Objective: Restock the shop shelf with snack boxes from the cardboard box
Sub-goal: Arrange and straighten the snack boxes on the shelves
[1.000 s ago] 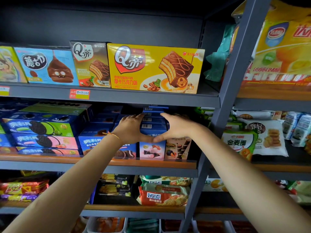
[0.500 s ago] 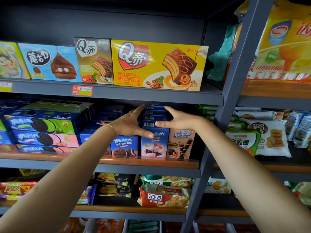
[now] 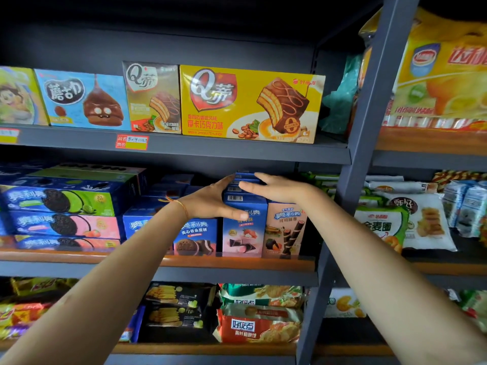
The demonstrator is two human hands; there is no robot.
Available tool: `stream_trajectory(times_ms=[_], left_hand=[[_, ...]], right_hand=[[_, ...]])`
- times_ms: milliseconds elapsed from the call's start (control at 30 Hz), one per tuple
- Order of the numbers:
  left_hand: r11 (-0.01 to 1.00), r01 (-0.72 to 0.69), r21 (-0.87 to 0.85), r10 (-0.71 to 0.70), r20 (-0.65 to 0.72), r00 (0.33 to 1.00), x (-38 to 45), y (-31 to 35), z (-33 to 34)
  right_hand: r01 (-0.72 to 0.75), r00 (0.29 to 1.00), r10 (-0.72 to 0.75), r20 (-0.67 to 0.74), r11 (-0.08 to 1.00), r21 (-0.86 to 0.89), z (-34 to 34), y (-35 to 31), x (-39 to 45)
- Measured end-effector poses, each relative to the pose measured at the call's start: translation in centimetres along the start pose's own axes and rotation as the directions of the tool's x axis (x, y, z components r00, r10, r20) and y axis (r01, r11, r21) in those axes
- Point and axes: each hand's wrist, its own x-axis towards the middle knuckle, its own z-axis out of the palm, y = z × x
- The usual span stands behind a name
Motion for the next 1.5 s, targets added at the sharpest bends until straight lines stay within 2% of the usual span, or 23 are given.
stream_trajectory(times_ms=[400,500,800,967,1500], left_hand=[[1.000,0.001,-0.011,-0.001,-0.001,1.000,0.0,-0.6,-0.5],[1.000,0.001,-0.006,-0.001,-0.020,1.000,-0.1,-0.3,-1.1],[0.999,0.006,0.032,-0.007,0.035,0.999,0.5,0.2,-1.2],[0.999,0.020,0.045,-0.022,0.040,0.999,0.5,0.1,-0.9],[0.999,0.034,0.031,-0.035,0.051,0.998,0.6,-0.4,-0.7]], right_hand=[[-0.007,1.000,0.007,-0.003,1.000,-0.025,0.3,0.0,1.1],[-0.014,1.000,0.014,0.002,0.999,0.035,-0.2,0.2,1.4],[-0.120,0.993,0.119,0.012,0.991,0.062,-0.7,-0.3,3.3],[-0.107,0.994,0.107,0.023,0.994,0.001,-0.2,-0.9,3.5],[-0.073,0.997,0.073,0.010,0.995,0.065,0.4,-1.5,4.1]])
